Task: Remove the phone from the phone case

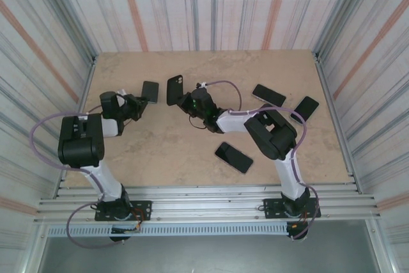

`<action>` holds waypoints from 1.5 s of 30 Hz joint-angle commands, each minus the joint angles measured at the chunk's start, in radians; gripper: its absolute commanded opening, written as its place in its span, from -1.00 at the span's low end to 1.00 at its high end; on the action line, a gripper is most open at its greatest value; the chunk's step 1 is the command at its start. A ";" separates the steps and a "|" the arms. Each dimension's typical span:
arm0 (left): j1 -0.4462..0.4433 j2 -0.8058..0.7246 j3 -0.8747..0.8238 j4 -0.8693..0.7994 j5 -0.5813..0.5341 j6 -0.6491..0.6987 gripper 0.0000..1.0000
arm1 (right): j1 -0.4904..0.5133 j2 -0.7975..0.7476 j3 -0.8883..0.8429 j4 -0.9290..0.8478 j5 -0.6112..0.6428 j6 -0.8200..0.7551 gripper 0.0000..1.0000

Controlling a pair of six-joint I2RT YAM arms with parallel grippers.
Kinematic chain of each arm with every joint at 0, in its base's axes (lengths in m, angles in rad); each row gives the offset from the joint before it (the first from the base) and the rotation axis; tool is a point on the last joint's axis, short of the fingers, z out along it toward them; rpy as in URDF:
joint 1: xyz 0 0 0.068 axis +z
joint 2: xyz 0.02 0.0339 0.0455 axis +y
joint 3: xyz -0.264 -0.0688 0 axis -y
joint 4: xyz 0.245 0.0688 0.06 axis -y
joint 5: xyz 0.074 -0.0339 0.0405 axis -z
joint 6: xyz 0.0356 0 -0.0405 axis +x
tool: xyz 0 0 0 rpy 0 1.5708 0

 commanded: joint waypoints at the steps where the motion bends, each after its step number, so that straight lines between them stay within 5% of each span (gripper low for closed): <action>1: 0.007 0.042 0.013 0.067 0.029 0.015 -0.99 | 0.017 0.036 0.039 -0.047 0.017 0.041 -0.95; 8: 0.011 0.100 0.000 0.091 0.034 0.008 -0.77 | 0.027 0.073 0.074 -0.047 0.018 0.062 -0.94; 11: 0.018 0.107 -0.007 0.093 0.038 0.001 -0.48 | 0.028 0.085 0.086 -0.059 0.024 0.059 -0.94; 27: 0.046 0.058 0.014 -0.134 0.045 0.059 0.23 | 0.032 0.198 0.220 -0.127 0.041 0.034 -0.91; 36: 0.063 0.017 0.047 -0.300 0.036 0.126 0.42 | 0.033 0.244 0.278 -0.162 0.037 -0.013 -0.89; 45: 0.070 -0.014 0.076 -0.391 0.023 0.168 0.48 | 0.042 0.252 0.311 -0.239 0.043 -0.077 -0.64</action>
